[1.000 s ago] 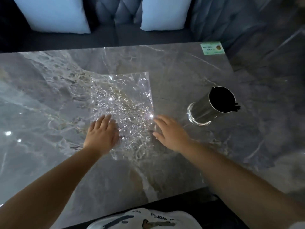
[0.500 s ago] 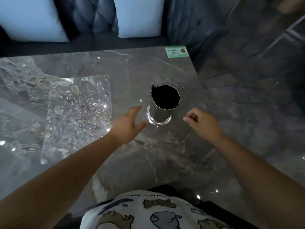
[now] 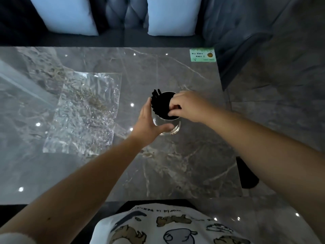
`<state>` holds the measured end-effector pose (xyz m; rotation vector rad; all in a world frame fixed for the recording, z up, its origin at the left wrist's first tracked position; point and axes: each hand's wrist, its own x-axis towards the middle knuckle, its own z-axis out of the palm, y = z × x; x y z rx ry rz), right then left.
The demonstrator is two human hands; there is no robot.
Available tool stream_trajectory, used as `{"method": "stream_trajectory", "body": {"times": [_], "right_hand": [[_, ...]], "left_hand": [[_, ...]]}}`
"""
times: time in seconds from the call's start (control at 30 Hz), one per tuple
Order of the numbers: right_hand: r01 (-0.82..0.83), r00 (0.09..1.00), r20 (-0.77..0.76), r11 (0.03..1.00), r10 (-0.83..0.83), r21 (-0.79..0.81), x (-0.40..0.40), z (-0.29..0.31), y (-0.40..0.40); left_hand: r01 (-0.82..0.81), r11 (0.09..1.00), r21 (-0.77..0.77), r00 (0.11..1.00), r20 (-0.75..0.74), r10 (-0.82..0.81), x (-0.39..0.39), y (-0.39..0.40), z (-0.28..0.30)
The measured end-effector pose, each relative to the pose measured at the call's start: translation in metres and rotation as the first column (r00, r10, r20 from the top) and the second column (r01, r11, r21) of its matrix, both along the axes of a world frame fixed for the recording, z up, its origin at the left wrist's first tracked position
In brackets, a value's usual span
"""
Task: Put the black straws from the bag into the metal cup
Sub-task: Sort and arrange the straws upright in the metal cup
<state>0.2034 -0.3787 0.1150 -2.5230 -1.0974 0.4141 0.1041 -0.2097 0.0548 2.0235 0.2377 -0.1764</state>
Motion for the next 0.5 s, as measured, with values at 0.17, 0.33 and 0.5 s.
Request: {"method": "stream_trajectory", "body": {"times": [0.17,0.33,0.5], "right_hand": [[0.023,0.999,-0.042,0.996,-0.02,0.085,0.009,-0.006,0.015],[0.227,0.968,-0.158,0.948,-0.194,0.223,0.025,-0.004,-0.003],[0.344,0.925,-0.256,0.904,-0.279,0.256,0.044,-0.009,-0.001]], "left_hand": [[-0.133,0.984,-0.117,0.99,0.037,0.138,0.008,-0.009,-0.003],[-0.211,0.975,-0.063,0.977,0.029,0.213,0.013,-0.009,-0.006],[-0.24,0.97,-0.041,0.97,0.037,0.241,0.015,-0.011,-0.006]]}}
